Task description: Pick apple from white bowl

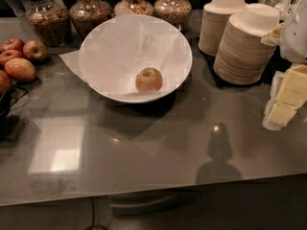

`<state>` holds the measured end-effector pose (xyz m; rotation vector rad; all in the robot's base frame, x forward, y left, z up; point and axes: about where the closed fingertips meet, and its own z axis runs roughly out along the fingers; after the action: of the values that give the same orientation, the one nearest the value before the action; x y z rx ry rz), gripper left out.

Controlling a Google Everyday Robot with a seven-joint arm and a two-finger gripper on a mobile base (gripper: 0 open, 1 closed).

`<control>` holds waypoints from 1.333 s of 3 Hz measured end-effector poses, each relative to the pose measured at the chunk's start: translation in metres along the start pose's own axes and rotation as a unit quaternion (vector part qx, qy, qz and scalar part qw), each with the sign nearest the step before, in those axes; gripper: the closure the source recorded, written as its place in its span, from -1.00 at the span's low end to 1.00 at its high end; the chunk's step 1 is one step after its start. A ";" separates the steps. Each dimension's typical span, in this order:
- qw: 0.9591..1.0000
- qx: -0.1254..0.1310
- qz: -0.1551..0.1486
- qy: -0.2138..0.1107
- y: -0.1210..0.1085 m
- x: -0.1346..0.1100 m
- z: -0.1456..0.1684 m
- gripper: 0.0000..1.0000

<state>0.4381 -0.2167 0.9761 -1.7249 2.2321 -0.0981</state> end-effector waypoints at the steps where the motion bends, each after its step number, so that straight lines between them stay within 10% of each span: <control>1: 1.000 0.000 0.000 0.000 0.000 0.000 0.000 -1.00; 4: 0.996 0.018 -0.032 -0.085 -0.029 -0.057 0.026 -1.00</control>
Offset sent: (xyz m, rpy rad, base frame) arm 0.0099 0.0080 -0.0021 0.0420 -0.0101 0.0356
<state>0.4847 -0.1668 0.9706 -1.7180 2.0438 -0.0051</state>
